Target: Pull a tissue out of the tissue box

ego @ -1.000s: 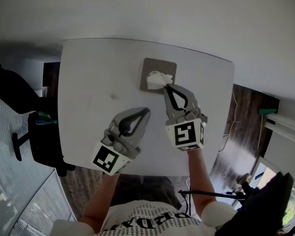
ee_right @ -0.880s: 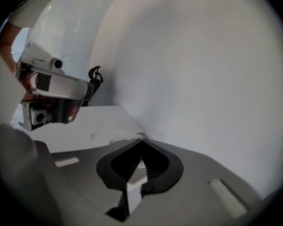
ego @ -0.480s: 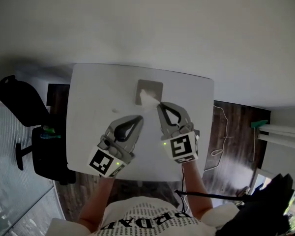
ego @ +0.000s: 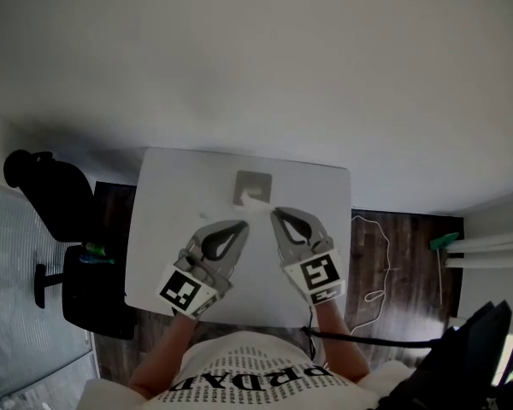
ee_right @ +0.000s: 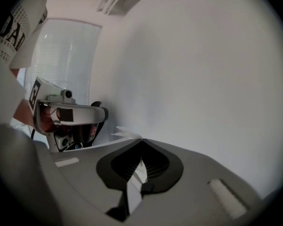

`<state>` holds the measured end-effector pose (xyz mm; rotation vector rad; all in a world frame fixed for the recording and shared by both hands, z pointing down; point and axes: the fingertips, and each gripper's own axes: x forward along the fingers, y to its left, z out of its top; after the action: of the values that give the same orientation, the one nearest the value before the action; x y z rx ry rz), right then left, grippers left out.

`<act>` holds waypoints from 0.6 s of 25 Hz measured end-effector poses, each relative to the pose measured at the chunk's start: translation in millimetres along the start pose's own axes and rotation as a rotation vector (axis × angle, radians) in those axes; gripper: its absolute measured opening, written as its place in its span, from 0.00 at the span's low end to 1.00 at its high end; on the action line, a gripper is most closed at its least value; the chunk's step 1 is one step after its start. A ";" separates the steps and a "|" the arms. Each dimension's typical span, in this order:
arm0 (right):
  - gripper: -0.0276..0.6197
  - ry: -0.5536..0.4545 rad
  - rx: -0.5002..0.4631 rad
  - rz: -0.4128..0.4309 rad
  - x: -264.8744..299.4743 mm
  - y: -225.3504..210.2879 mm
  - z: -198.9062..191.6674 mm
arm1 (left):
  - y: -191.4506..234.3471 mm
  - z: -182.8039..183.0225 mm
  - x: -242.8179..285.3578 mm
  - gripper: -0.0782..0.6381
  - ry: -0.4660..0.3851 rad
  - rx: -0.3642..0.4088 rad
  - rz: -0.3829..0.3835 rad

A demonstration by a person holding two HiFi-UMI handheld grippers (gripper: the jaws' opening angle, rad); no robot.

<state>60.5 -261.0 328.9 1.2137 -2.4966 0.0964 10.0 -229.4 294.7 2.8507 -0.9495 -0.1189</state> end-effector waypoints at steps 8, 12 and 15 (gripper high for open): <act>0.06 -0.081 0.072 0.012 -50.5 20.9 40.2 | -41.9 26.6 -14.7 0.10 0.006 0.014 -0.017; 0.06 -0.117 0.084 0.002 -64.9 25.1 49.6 | -55.0 33.7 -17.5 0.10 -0.006 0.025 -0.028; 0.06 -0.121 0.091 -0.003 -74.3 30.6 55.1 | -60.9 37.2 -23.9 0.10 -0.009 0.034 -0.026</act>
<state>62.8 -198.1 254.4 1.2957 -2.6193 0.1408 22.5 -170.6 249.4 2.8965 -0.9248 -0.1198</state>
